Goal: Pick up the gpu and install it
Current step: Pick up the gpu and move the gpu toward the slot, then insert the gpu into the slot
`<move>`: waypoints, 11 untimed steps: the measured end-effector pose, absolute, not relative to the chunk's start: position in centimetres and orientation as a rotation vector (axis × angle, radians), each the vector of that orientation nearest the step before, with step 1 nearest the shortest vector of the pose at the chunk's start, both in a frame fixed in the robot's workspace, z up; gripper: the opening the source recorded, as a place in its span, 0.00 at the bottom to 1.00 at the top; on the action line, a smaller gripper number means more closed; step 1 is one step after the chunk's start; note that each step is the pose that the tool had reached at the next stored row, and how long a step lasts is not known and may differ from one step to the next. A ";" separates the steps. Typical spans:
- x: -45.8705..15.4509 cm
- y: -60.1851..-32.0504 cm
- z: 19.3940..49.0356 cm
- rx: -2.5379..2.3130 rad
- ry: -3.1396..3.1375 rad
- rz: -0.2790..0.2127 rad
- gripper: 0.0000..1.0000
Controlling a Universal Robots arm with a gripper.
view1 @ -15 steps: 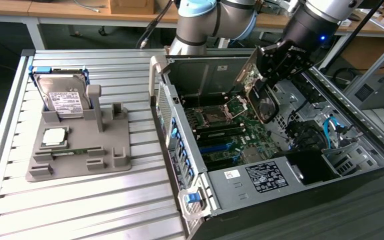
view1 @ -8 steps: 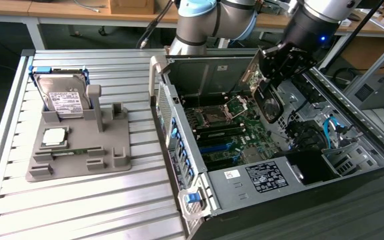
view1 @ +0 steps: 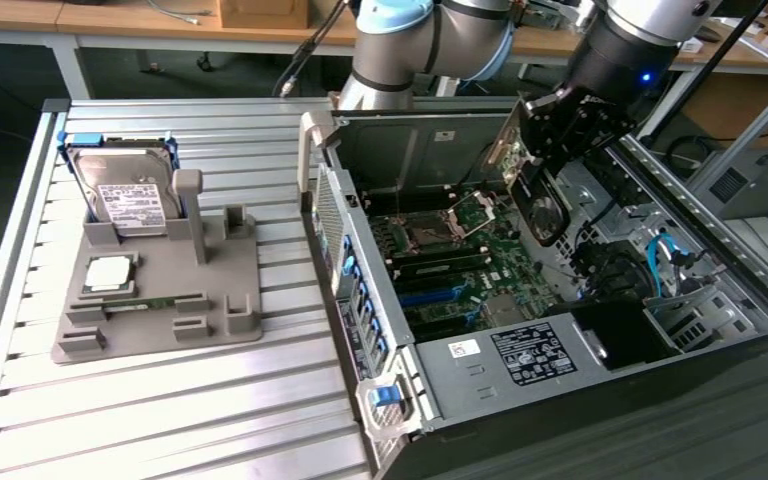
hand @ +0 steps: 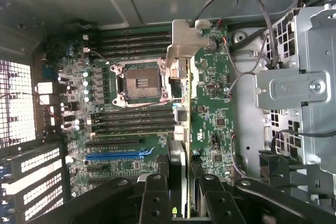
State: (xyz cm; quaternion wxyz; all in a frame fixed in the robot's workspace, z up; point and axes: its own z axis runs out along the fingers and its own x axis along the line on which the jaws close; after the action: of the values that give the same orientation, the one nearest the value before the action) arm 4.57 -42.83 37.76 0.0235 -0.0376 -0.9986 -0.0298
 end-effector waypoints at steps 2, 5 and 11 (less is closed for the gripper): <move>4.6 -42.8 37.8 -0.116 -3.091 -0.092 0.27; 4.6 -42.8 37.8 -0.116 -3.091 -0.092 0.27; 4.6 -42.8 37.8 -0.098 -3.091 -0.092 0.27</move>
State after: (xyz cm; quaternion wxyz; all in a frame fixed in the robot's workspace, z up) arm 4.57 -42.83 37.76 0.0237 -0.0315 -0.9988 -0.0297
